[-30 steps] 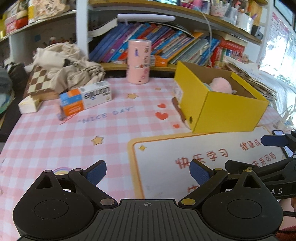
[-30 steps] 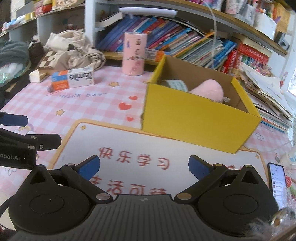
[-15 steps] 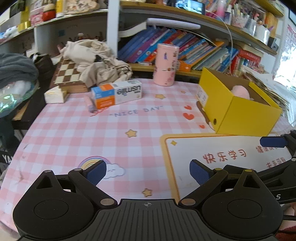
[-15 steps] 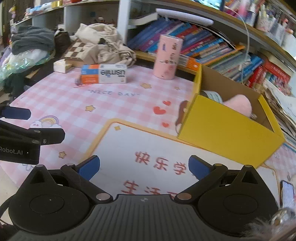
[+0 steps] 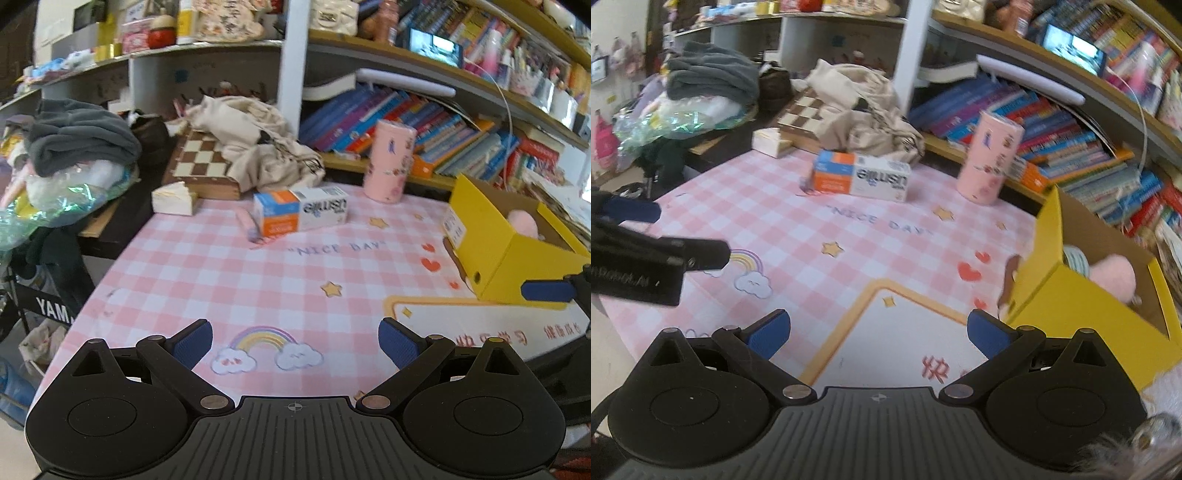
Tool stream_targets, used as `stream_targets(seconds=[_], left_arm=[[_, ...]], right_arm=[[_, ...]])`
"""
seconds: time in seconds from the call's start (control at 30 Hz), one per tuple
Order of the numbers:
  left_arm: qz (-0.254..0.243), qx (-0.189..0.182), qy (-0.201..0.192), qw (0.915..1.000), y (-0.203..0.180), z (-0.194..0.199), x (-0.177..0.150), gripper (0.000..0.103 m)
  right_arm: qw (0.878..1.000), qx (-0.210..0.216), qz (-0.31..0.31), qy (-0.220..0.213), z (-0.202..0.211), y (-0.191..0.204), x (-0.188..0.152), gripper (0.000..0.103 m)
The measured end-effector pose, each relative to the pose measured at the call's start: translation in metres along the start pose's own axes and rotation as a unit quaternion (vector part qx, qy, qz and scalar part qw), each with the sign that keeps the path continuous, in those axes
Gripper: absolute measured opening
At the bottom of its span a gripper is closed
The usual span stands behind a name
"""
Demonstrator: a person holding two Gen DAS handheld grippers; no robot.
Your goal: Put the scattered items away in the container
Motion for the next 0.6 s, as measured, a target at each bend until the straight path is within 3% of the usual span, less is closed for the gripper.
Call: stream_targets(seconds=[0.27,0.6], left_arm=[[-0.004,-0.007,0.010,0.9999,-0.002,-0.009,-0.001,0.098],[0.005,0.011,0.015,0.9998,0.007,-0.033,0.009,0.098]], right_arm=[[1.000,-0.001,-0.007,0.000,-0.010,-0.004,0.005,0.103],[1.000,0.014,0.000,0.003,-0.037,-0.006,0.013,0.103]])
Point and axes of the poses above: each gripper's, at about its wrist camera, not at the fingertips, and z roughly against the way its jaws point, y to its left, x to its top, the point moved 8 cm from there along -z, roughly the way its jaws point, and after that the axes turned 8 degrees about -y, right-handed, at the moved point
